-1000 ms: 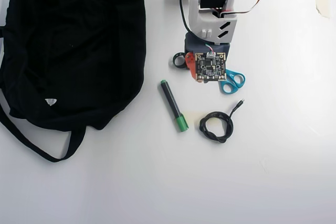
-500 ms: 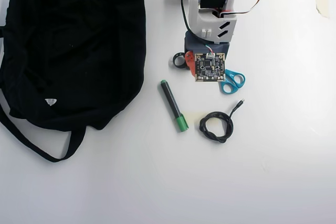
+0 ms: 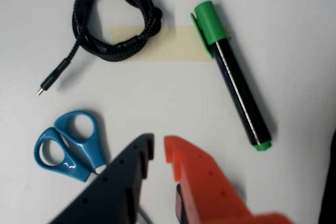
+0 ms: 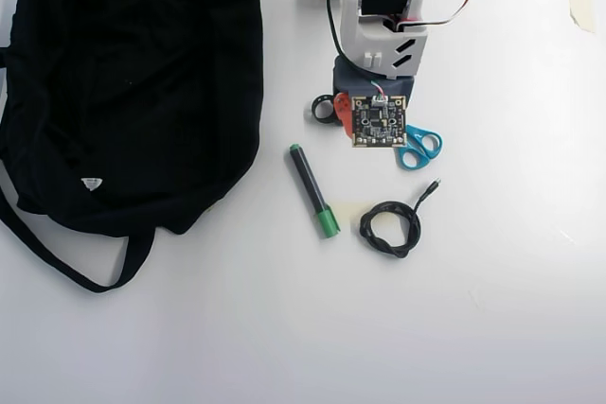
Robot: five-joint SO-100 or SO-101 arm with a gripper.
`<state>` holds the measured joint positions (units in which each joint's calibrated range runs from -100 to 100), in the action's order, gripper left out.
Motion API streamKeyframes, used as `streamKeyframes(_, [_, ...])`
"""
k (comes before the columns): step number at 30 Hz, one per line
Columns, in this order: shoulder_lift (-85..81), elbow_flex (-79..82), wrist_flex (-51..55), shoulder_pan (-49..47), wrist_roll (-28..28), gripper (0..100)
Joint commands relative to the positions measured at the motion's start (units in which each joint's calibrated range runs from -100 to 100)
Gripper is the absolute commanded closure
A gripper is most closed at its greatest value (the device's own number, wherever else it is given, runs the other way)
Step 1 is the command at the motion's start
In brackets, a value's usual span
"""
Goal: Put the cable into the black bag
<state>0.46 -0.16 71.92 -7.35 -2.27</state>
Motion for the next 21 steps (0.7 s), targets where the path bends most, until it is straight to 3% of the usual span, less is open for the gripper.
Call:
streamKeyframes(1, [-2.0,-1.5,-0.3,-0.6,-0.2,97])
streamKeyframes(21, [0.0,-2.2,0.4,-4.3,-0.4,97])
